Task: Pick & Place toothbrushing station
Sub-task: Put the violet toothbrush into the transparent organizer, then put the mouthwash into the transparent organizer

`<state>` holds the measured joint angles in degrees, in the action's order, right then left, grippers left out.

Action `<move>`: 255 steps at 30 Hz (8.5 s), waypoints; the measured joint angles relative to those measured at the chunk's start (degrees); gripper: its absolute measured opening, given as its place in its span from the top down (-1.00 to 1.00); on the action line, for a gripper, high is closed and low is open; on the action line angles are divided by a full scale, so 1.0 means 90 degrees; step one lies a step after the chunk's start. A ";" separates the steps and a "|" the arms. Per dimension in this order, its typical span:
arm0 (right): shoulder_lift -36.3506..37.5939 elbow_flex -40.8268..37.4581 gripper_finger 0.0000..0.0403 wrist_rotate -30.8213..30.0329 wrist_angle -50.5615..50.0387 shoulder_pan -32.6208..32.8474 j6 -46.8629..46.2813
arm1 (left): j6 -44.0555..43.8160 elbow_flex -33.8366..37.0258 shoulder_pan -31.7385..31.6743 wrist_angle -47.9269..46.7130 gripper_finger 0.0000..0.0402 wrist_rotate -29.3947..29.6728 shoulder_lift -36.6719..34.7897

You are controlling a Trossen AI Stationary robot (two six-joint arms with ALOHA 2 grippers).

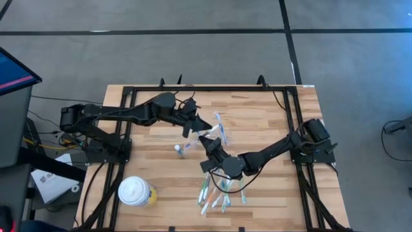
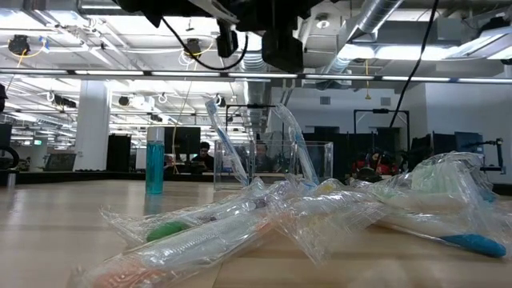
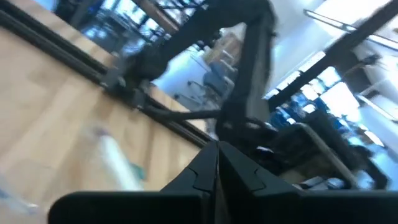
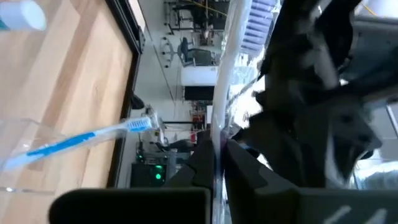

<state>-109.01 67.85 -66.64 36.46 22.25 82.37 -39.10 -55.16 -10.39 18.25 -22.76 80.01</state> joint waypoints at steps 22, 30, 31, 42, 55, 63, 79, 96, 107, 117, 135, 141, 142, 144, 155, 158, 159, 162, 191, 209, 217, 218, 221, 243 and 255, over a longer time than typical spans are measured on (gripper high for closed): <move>0.1511 -0.0011 0.97 0.1546 -0.3471 -0.0111 -0.5228 | 0.1205 0.0232 -0.0129 0.0302 0.97 0.0062 -0.0526; 0.2454 -0.0858 0.97 0.2288 -0.3256 -0.0189 -0.6360 | 0.1511 0.0686 -0.0129 0.0321 0.97 0.0172 -0.1017; 0.2562 -0.0976 0.97 0.2343 -0.3152 -0.0200 -0.6447 | 0.1511 0.0748 -0.0129 0.0329 0.97 0.0229 -0.1085; 0.3525 -0.2522 0.97 0.3169 -0.1318 -0.0552 -0.7137 | 0.1511 0.1295 -0.0124 0.0355 0.97 0.0251 -0.1550; 0.3910 -0.3856 0.97 0.4390 0.0382 -0.1332 -0.8381 | 0.2612 0.1651 0.0166 0.0411 0.97 0.0245 -0.1586; 0.3905 -0.4531 0.97 0.4785 0.1532 -0.1654 -0.8841 | 0.3146 0.1751 0.0465 0.0426 0.97 0.0244 -0.1586; 0.3857 -0.5453 0.97 0.4803 0.2364 -0.2214 -0.9561 | 0.3368 0.1751 0.0989 0.0413 0.97 0.0244 -0.1586; 0.3852 -0.5571 0.97 0.4805 0.2434 -0.2282 -0.9593 | 0.3653 0.2049 0.1529 0.0440 0.97 0.0863 -0.1581; 0.2371 -0.5571 0.97 0.4998 0.3948 -0.2369 -0.9661 | 0.3634 0.2546 0.1701 0.0928 0.97 0.1529 -0.1576; 0.1753 -0.5566 0.96 0.5089 0.4203 -0.2493 -1.0013 | 0.3630 0.2584 0.1840 0.0995 0.97 0.1529 -0.1576; 0.1647 -0.5566 0.71 0.5072 0.3970 -0.2491 -0.9993 | 0.3644 0.2584 0.1868 0.1029 0.97 0.1527 -0.1579; 0.1647 -0.5566 0.70 0.4911 0.3972 -0.2525 -0.9993 | 0.3646 0.2584 0.1868 0.1029 0.97 0.1527 -0.1581; 0.1647 -0.5566 0.70 0.4890 0.3966 -0.2523 -0.9993 | 0.3646 0.2587 0.1868 0.1030 0.97 0.1527 -0.1581; 0.1647 -0.5566 0.70 0.4873 0.3950 -0.2539 -0.9993 | 0.3646 0.2630 0.1865 0.1040 0.97 0.1527 -0.1586; 0.1790 -0.5559 0.70 0.4761 0.3709 -0.2576 -0.9993 | 0.3636 0.2688 0.1860 0.1082 0.97 0.1578 -0.1586; 0.1944 -0.5571 0.65 0.4730 0.3265 -0.2576 -1.0017 | 0.3634 0.2688 0.1860 0.1082 0.97 0.1585 -0.1586; 0.2000 -0.5569 0.61 0.4730 0.3153 -0.2576 -1.0097 | 0.3634 0.2688 0.1860 0.1081 0.97 0.1585 -0.1586; 0.2116 -0.5569 0.49 0.4726 0.2926 -0.2590 -1.0207 | 0.3632 0.2688 0.1860 0.1082 0.97 0.1585 -0.1586; 0.5370 -0.5024 0.34 0.5663 -0.3799 -0.2038 -1.3529 | 0.3644 0.2688 0.1860 0.1136 0.97 0.1579 -0.1583; 0.5355 -0.4702 0.40 0.7378 -0.4868 -0.1721 -1.4222 | 0.3648 0.2688 0.1860 0.1182 0.97 0.1578 -0.1583; 0.5017 -0.4699 0.40 0.7073 -0.4026 -0.1942 -1.4176 | 0.3648 0.2688 0.1860 0.1283 0.97 0.1578 -0.1583; 0.4981 -0.4699 0.40 0.7142 -0.4017 -0.1977 -1.4299 | 0.3648 0.2688 0.1860 0.1287 0.97 0.1578 -0.1583; 0.4801 -0.4697 0.40 0.7872 -0.4152 -0.2099 -1.4830 | 0.3648 0.2688 0.1860 0.1311 0.97 0.1577 -0.1583; 0.4483 -0.3545 0.21 0.7868 -0.7587 -0.1850 -1.5773 | 0.3971 0.2688 0.1819 0.1420 0.97 0.1576 -0.1581; 0.4483 -0.3569 0.30 0.7403 -0.8171 -0.1785 -1.6292 | 0.3964 0.2688 0.1819 0.1417 0.97 0.1576 -0.1581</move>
<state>-68.66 35.73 -0.02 -37.08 6.19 -64.26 -3.42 -30.96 5.98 31.00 -8.58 65.78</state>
